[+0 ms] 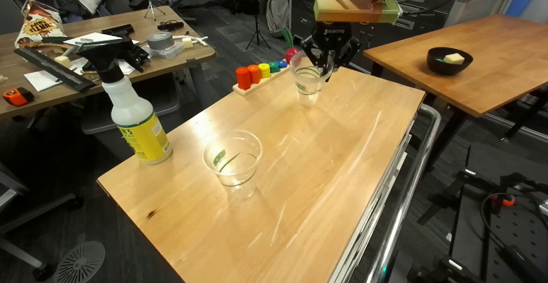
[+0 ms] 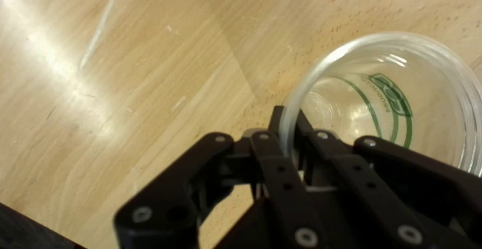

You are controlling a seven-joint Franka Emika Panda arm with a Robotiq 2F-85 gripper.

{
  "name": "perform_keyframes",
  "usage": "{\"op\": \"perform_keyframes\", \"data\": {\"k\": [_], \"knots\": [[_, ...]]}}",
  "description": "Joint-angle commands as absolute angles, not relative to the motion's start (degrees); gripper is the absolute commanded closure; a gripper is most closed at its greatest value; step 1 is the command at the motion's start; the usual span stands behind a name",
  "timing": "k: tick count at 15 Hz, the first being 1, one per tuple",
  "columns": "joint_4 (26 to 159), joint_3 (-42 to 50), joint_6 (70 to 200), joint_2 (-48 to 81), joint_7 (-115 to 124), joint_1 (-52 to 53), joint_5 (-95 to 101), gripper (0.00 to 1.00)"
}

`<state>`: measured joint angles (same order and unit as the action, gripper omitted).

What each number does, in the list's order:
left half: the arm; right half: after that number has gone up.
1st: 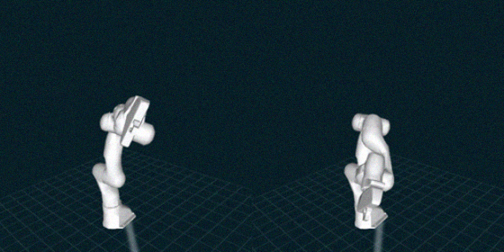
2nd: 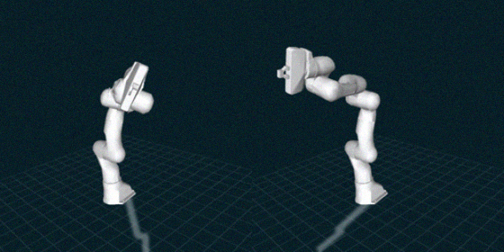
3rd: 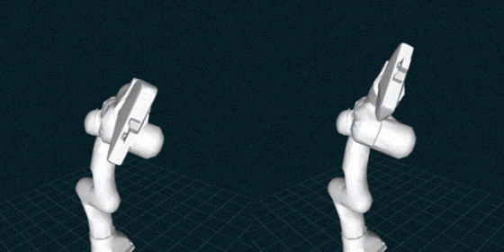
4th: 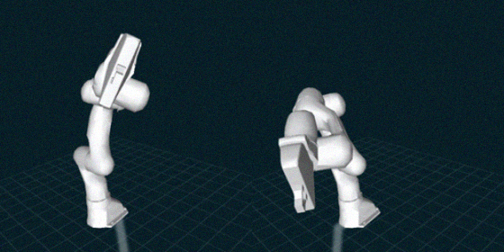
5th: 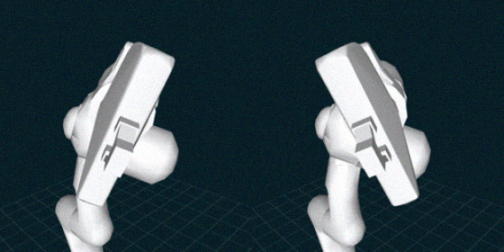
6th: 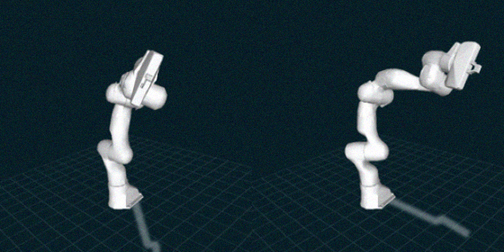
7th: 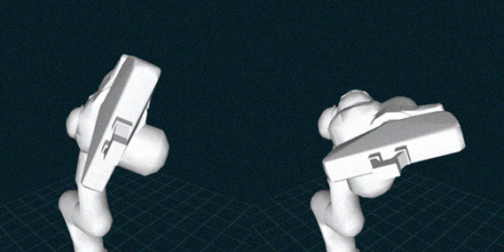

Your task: Put the cups one inside the other

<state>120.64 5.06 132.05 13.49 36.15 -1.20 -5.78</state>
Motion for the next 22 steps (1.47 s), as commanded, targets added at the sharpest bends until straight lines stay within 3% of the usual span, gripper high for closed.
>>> {"op": "perform_keyframes", "data": {"k": [1, 9, 22], "knots": [[117.75, 3.97, 124.70, 9.50, 36.64, 0.55, -5.46, 0.94], [107.37, -1.74, 106.48, 2.65, 33.76, 3.80, -9.69, 0.94], [102.47, -5.65, 99.92, 11.88, 22.38, 5.47, -19.38, 0.94]]}}
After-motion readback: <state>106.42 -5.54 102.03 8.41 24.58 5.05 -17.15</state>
